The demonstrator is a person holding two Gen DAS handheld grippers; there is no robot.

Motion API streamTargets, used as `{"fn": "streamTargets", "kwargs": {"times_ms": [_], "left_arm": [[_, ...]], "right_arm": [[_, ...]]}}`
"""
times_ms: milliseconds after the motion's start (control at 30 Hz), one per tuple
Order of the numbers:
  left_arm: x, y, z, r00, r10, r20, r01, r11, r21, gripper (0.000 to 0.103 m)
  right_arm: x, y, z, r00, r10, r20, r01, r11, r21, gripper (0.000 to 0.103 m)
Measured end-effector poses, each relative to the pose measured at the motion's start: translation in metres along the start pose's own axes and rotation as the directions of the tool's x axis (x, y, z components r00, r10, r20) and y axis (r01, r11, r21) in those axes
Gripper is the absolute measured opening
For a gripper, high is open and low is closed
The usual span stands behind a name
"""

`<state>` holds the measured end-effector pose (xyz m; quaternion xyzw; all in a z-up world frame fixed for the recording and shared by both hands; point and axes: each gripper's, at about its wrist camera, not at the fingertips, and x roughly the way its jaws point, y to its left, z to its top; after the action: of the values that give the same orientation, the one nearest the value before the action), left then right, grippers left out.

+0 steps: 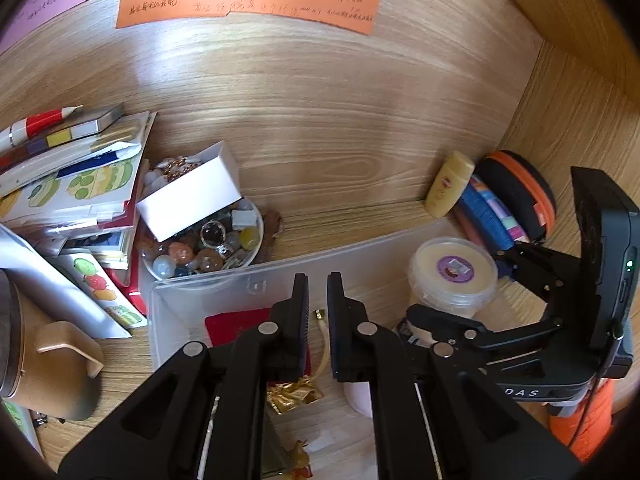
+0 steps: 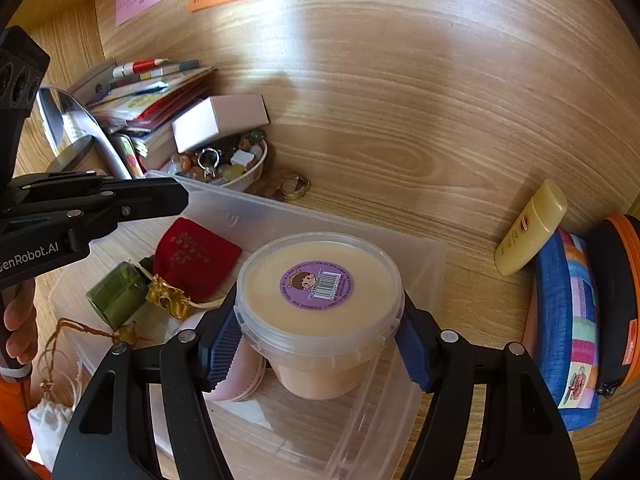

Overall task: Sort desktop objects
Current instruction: 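Carry the cream tub and red pouch over the clear box with both tools, then open both tools to drop the cream tub and red pouch into the box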

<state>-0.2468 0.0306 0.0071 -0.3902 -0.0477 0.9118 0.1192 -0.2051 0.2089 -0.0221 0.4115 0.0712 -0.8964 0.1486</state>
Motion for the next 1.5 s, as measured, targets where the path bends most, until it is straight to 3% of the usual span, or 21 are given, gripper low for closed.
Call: {"fn": "streamTargets", "kwargs": {"times_ms": [100, 167, 233, 633, 967, 1067, 1333, 1500], "left_arm": [[0.000, 0.001, -0.002, 1.000, 0.007, -0.003, -0.007, 1.000, -0.001, 0.020], [-0.002, 0.001, -0.004, 1.000, 0.024, 0.002, -0.024, 1.000, 0.004, 0.038], [-0.003, 0.000, -0.005, 0.999, 0.037, 0.013, -0.037, 0.999, 0.011, 0.045], [-0.003, -0.005, -0.011, 0.999, 0.048, 0.013, -0.048, 0.999, 0.018, 0.059], [-0.004, -0.009, -0.016, 0.999, 0.049, 0.009, -0.049, 0.999, 0.023, 0.069], [-0.005, -0.008, -0.017, 0.999, 0.040, 0.013, -0.040, 0.999, 0.022, 0.073], [-0.013, -0.006, -0.021, 1.000, 0.025, 0.012, -0.025, 1.000, -0.004, 0.079], [-0.027, -0.001, -0.024, 0.998, 0.064, 0.020, -0.064, 0.998, -0.009, 0.085]], "right_arm": [[0.003, 0.001, -0.001, 1.000, -0.005, -0.013, 0.005, 1.000, -0.005, 0.065], [0.004, 0.000, -0.001, 1.000, -0.001, -0.017, 0.001, 1.000, -0.003, 0.065], [0.005, 0.001, -0.002, 1.000, -0.002, -0.025, 0.002, 1.000, -0.009, 0.065], [0.011, 0.015, -0.006, 0.995, -0.089, -0.036, 0.087, 0.994, -0.073, 0.066], [0.017, 0.020, -0.008, 0.994, -0.055, -0.091, 0.048, 0.996, -0.074, 0.070], [0.007, 0.021, -0.007, 0.998, -0.036, -0.055, 0.032, 0.996, -0.077, 0.082], [-0.005, 0.021, -0.004, 0.999, -0.034, -0.022, 0.032, 0.997, -0.074, 0.083], [-0.017, 0.021, 0.000, 0.999, -0.048, 0.014, 0.049, 0.996, -0.079, 0.083]]}}
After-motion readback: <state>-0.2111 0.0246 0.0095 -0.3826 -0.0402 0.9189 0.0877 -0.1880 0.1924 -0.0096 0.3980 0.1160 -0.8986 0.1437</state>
